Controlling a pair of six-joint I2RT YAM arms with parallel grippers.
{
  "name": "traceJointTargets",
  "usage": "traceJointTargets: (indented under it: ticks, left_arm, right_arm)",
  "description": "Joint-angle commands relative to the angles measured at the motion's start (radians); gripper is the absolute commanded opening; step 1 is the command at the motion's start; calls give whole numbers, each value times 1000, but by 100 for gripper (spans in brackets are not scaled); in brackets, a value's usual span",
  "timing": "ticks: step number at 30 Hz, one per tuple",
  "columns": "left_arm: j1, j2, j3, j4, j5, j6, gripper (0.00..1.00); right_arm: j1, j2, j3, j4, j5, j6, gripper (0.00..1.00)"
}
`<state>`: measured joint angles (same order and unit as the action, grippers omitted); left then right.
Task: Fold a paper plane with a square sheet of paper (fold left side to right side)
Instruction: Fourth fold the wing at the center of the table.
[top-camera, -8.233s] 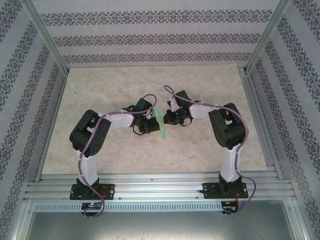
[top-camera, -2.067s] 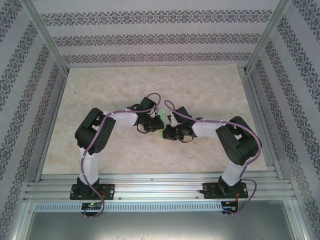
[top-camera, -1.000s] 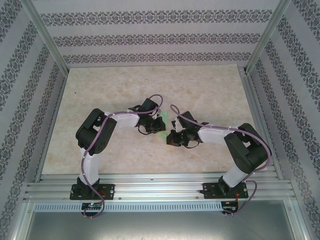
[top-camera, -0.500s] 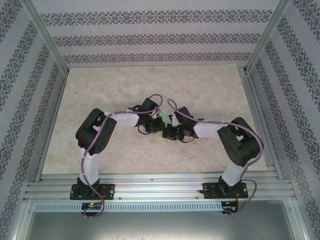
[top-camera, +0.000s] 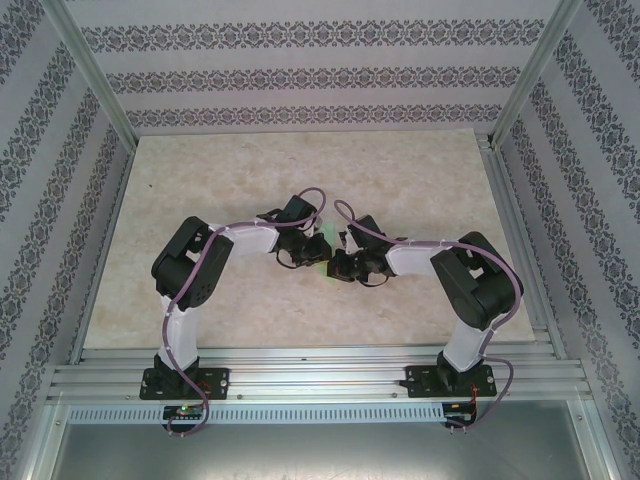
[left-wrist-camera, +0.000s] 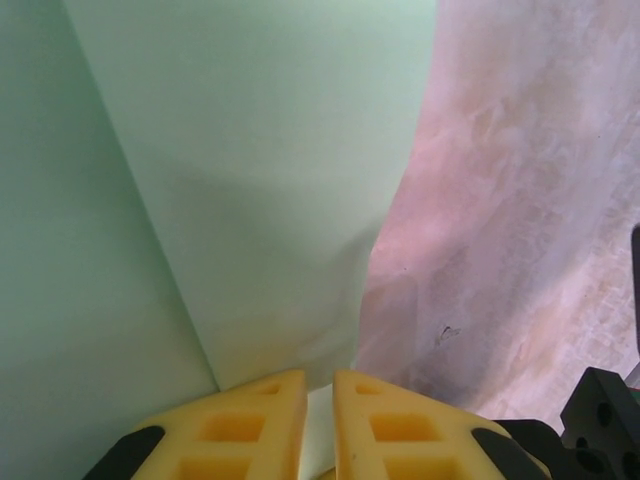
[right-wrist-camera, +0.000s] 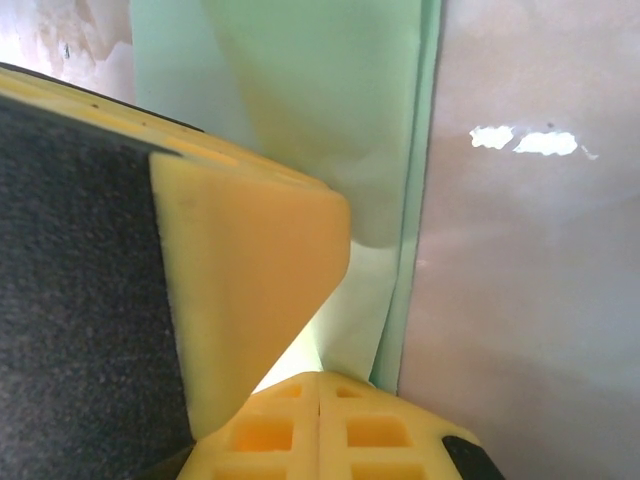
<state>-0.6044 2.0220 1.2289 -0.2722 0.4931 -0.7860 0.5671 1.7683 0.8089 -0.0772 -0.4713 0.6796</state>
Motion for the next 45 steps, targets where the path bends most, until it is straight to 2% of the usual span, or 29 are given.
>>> traceJointTargets:
  ticks: [1, 14, 23, 31, 35, 38, 41, 45]
  left_arm:
    - [45, 43, 30, -87, -78, 49, 20]
    - [127, 102, 134, -51, -89, 93, 23]
    - [215, 122, 160, -55, -94, 178, 25]
    - [308, 213, 361, -133, -51, 259, 28]
    - [340, 202, 405, -164, -41, 287, 28]
    - [345, 125, 358, -170, -49, 308, 28]
    - [333, 7, 228, -98, 1, 286, 27]
    - [249, -110, 80, -13, 62, 253, 26]
  right_arm:
    - [-3, 25, -72, -203, 88, -14, 0]
    - [4, 33, -73, -244, 71, -11, 0]
    - [6, 27, -80, -227, 66, -3, 0]
    - [12, 34, -73, -225, 55, -2, 0]
    - [14, 35, -68, -223, 56, -3, 0]
    - [14, 36, -63, -222, 54, -6, 0]
    - [13, 39, -57, -226, 55, -9, 0]
    - [12, 44, -50, -225, 54, -11, 0]
